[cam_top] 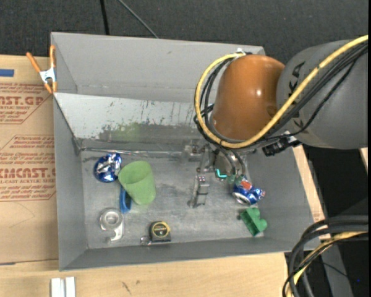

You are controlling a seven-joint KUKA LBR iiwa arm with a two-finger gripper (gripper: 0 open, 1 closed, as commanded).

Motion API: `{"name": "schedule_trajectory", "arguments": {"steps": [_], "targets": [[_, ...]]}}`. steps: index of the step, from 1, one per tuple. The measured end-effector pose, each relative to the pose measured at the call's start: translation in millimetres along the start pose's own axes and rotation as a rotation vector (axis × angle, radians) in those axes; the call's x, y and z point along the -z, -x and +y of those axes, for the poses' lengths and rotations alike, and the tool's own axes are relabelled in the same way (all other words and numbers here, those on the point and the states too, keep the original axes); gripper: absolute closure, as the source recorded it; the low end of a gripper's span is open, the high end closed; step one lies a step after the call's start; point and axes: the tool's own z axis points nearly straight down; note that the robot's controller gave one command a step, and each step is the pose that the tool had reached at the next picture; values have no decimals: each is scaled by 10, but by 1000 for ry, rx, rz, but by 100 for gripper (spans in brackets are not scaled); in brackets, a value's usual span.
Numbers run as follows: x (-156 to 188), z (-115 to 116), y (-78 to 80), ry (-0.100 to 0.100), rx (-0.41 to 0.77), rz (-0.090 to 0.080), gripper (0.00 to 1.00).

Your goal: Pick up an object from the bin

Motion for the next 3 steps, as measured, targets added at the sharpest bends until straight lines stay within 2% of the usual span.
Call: {"name": "schedule_trajectory", "arguments": {"steps": [1, 2, 3], "targets": [[-742, 974, -16, 3, 26, -2, 0], [-1236, 1267, 17, 1, 97, -13, 0], [-1198, 1258, 41, 3, 95, -21, 100]]}}
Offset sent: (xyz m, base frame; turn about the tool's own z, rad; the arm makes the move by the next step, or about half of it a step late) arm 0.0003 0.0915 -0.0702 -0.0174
